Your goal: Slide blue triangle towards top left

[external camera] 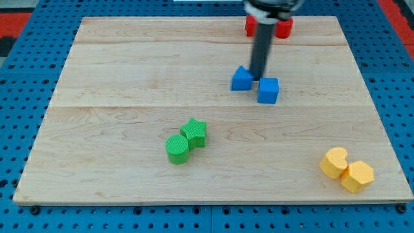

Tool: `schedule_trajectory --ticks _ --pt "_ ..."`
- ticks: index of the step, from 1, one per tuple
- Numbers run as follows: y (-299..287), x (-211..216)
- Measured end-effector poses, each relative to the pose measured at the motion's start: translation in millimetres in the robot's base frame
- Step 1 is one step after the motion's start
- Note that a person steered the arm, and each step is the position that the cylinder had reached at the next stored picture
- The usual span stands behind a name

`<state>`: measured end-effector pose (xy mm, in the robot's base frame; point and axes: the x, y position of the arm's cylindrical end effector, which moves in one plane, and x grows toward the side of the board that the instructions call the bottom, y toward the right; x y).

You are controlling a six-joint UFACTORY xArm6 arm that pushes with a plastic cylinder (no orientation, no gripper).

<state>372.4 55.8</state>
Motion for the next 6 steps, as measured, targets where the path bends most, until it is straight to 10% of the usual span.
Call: schedule_trajectory --ticks 3,6 --pt "16 52" --pt "-151 -18"
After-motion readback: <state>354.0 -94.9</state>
